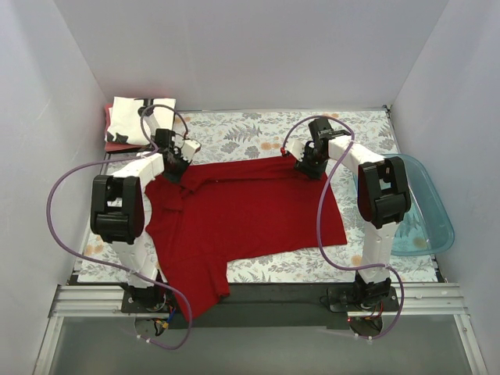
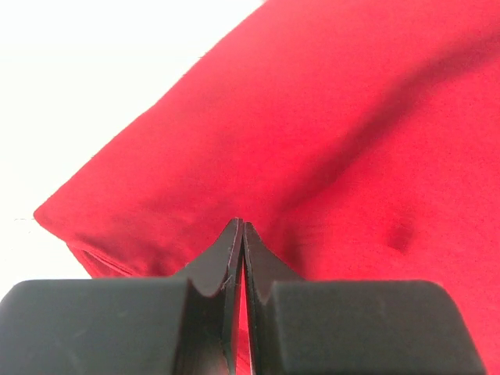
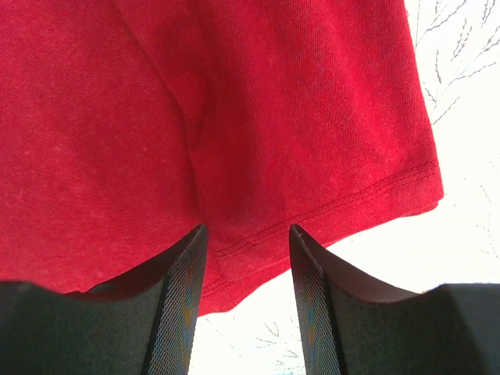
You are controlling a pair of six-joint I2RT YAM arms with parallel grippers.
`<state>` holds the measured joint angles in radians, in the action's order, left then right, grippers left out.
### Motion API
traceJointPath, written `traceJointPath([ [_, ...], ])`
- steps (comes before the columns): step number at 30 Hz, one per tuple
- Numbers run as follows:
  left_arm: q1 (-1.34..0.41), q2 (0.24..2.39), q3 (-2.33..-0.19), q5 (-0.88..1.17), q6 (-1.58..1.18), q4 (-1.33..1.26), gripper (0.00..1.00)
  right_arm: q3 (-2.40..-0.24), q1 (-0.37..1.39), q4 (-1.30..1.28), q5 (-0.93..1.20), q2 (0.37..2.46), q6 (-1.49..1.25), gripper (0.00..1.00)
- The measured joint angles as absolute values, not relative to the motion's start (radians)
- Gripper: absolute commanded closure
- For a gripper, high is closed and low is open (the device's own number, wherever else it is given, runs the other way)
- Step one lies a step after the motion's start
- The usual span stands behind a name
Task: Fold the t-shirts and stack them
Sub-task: Fold the tshirt
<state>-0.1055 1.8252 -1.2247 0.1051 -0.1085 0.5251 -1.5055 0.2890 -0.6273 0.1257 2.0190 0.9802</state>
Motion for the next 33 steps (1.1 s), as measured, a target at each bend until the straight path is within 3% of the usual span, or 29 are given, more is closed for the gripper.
traceJointPath([
  [2,-0.064,1.863,-1.251,0.116,-0.111,0.526,0.97,-1.505,0.289,-0.628,0.126,2.019,0.98,0.48],
  [3,-0.05,1.883,-1.266,0.119,-0.112,0.524,0.86,-1.505,0.289,-0.627,0.126,2.019,0.98,0.48],
  [6,-0.019,1.922,-1.305,0.14,-0.132,0.526,0.71,-1.505,0.288,-0.628,0.126,2.019,0.979,0.47],
  [13,0.002,1.864,-1.37,0.276,-0.196,0.607,0.68,-1.529,0.289,-0.656,0.159,2.005,0.929,0.48],
  [19,0.067,1.621,-1.3,0.444,-0.251,0.73,0.57,-1.642,0.323,-0.677,0.326,1.922,0.709,0.4],
  [24,0.098,1.431,-1.09,0.491,-0.271,0.794,0.53,-1.655,0.471,-0.514,0.481,1.879,0.347,0.33],
  [26,0.098,1.425,-1.049,0.51,-0.293,0.825,0.52,-1.655,0.527,-0.426,0.521,1.902,0.192,0.27],
  [33,0.159,1.473,-1.009,0.58,-0.378,0.844,0.46,-1.654,0.714,-0.139,0.553,2.098,-0.311,0.26],
])
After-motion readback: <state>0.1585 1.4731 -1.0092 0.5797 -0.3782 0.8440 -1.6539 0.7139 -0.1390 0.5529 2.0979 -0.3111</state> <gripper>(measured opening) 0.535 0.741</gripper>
